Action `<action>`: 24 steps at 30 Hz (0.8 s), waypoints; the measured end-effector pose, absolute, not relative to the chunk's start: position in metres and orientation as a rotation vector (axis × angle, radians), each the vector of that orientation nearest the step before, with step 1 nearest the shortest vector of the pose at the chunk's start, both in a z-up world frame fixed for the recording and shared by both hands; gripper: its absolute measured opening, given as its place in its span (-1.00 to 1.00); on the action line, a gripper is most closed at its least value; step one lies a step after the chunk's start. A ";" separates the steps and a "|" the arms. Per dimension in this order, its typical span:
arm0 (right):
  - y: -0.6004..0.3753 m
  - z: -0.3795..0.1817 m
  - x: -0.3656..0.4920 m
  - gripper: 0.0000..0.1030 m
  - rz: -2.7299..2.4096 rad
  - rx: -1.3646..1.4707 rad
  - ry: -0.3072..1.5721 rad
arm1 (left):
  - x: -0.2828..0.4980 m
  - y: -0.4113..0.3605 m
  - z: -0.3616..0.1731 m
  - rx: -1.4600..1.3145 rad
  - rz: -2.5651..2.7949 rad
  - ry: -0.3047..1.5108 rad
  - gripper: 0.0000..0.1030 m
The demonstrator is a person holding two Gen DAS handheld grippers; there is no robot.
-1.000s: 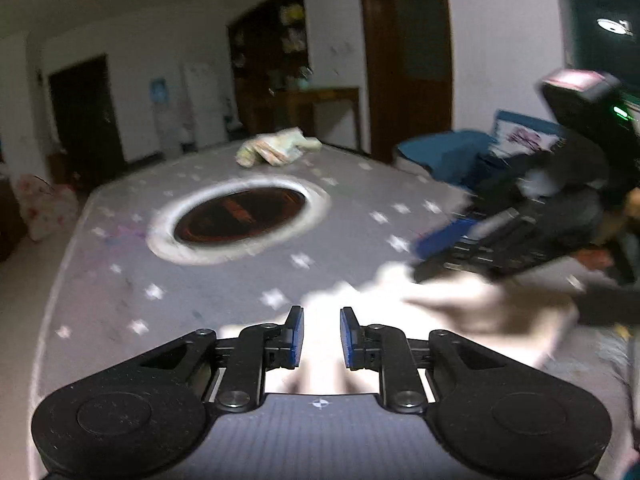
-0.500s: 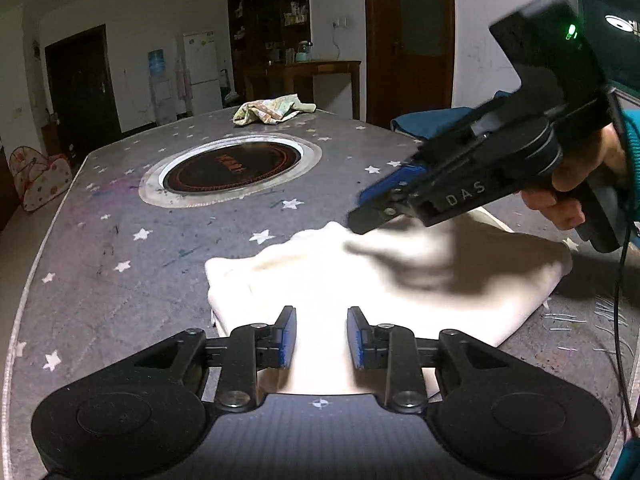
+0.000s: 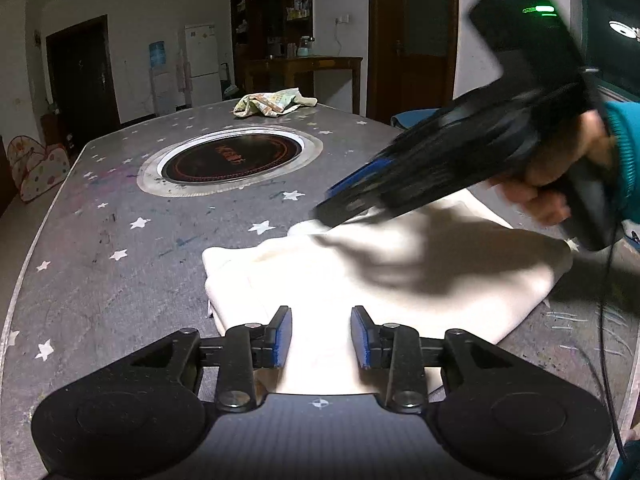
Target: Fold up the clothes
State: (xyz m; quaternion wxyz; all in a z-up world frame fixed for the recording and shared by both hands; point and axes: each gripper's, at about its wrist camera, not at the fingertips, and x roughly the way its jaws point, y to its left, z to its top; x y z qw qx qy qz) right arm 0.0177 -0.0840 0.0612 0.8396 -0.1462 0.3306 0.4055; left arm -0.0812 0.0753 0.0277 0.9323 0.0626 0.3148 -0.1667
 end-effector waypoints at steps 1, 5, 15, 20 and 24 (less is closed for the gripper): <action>-0.090 0.064 0.016 -0.57 0.854 -0.315 0.695 | -0.081 0.075 0.028 0.126 -0.339 0.642 -0.22; -0.132 0.071 -0.003 -0.57 0.818 -0.325 0.709 | -0.079 0.075 0.028 0.122 -0.329 0.641 -0.15; -0.184 0.046 -0.005 -0.56 0.707 -0.233 0.754 | -0.076 0.073 0.033 0.120 -0.304 0.654 -0.12; -0.190 0.048 0.000 -0.56 0.703 -0.221 0.738 | -0.066 0.068 0.048 0.103 -0.312 0.621 -0.12; -0.196 0.036 0.010 -0.57 0.683 -0.202 0.770 | -0.050 0.060 0.050 0.106 -0.309 0.620 -0.12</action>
